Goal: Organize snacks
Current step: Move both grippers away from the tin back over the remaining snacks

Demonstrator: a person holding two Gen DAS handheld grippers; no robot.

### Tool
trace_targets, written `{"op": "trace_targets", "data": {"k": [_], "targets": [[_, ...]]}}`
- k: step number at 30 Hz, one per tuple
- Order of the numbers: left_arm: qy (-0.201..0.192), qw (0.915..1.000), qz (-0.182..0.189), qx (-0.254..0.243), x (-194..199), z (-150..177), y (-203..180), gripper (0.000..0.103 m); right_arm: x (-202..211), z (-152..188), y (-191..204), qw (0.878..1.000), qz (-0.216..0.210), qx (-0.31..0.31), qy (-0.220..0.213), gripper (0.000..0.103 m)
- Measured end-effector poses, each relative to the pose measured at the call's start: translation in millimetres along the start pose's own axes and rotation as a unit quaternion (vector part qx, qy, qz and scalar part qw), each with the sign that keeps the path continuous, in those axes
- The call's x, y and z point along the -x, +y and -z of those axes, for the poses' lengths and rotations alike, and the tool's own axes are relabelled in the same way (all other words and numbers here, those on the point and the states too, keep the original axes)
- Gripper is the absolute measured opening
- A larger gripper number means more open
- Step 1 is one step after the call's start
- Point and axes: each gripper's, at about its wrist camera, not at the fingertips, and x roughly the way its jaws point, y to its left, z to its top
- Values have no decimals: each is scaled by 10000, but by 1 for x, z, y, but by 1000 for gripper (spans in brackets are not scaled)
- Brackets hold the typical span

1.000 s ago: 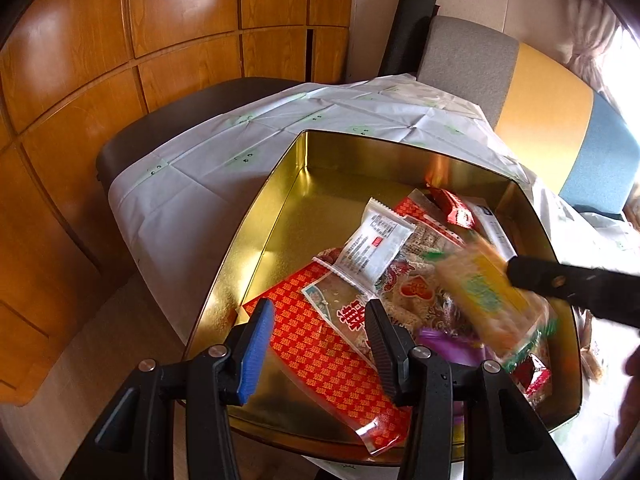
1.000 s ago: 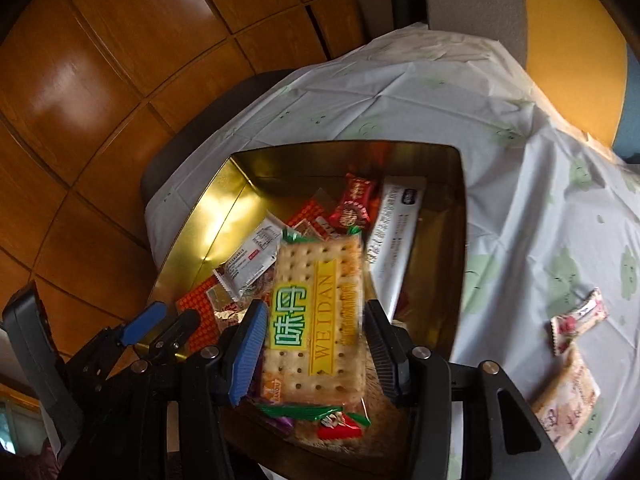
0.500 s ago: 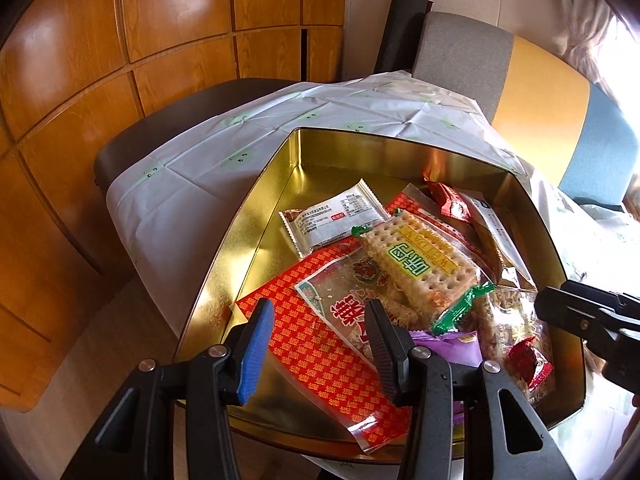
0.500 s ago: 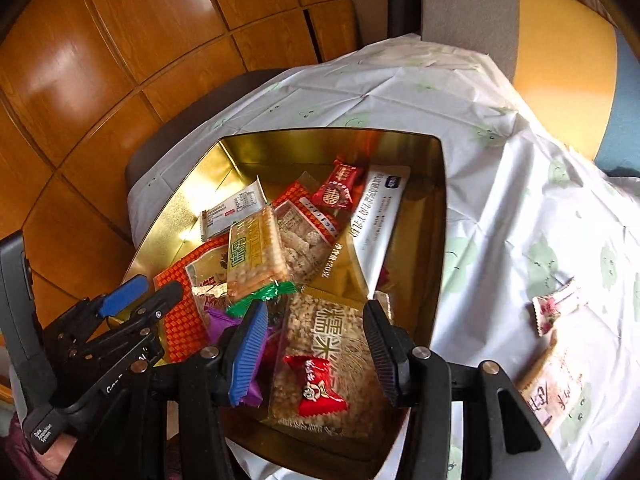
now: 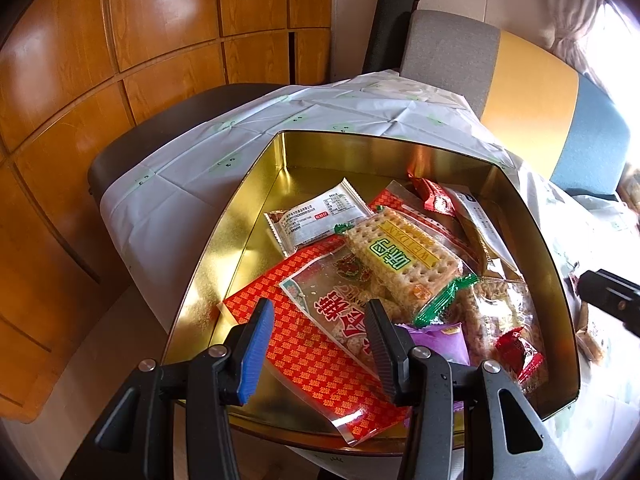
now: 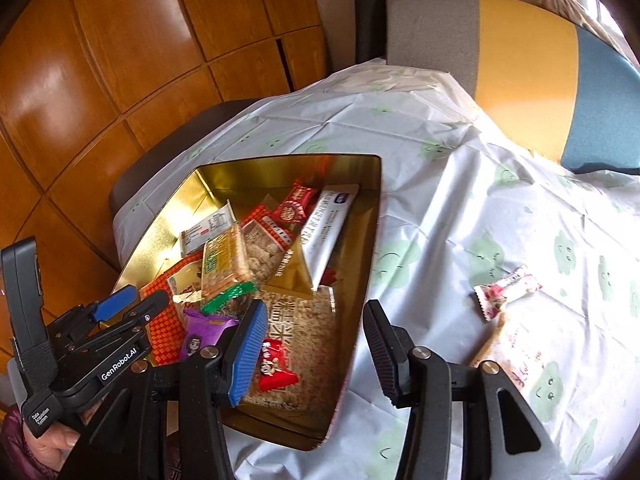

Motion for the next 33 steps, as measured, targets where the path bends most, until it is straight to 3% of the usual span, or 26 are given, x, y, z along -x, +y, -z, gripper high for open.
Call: {"op": "trace_targets", "data": {"k": [17,30,33], "targets": [[14,9998,44,-189,2,2,-10,48,34,20,-75,9968,567,-549,-87,51],[-4,9989,154,-450,8,2,-29,48,62,46,-152,9879,1363,-703,249,51],[-37,9983,160,-560,11,2,-35,48,64,53,-170,9857,1516,-525,511,57]]}}
